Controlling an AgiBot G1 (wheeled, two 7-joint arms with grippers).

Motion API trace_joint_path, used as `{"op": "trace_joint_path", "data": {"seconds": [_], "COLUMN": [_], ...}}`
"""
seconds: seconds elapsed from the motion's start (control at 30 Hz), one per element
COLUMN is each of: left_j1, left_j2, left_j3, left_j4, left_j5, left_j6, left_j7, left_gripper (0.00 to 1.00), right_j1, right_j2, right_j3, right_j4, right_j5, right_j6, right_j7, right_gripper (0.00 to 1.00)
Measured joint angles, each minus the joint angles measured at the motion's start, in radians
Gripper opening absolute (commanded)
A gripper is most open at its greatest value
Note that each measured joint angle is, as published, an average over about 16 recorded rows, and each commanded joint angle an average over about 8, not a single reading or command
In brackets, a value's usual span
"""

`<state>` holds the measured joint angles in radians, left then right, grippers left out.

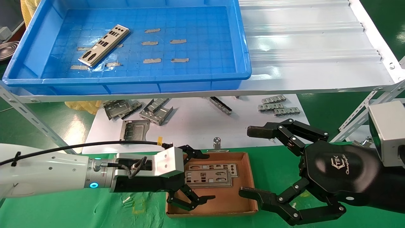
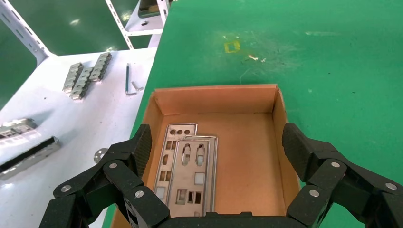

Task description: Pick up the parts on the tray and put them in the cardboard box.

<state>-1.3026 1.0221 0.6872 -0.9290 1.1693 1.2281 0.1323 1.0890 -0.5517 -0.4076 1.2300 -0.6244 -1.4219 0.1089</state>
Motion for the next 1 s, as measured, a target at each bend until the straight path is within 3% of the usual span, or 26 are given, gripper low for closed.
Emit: {"op": "trace_joint_path", "data": {"seconds": [1.0], "left_j1": [0.112], "left_j2": [-0.201], "left_j3": [-0.2], "left_j4": [-0.174], "left_j5": [-0.215], "left_j6": [0.131], "left_j7": [-0.157], "left_gripper": [1.0], "right_j1": [0.0], "right_j2": [0.0], "right_j3": [0.0], "right_j4": [0.0], "right_j5": [0.0], "right_j6": [0.0], "right_j7": [0.0], "right_gripper": [1.0]}}
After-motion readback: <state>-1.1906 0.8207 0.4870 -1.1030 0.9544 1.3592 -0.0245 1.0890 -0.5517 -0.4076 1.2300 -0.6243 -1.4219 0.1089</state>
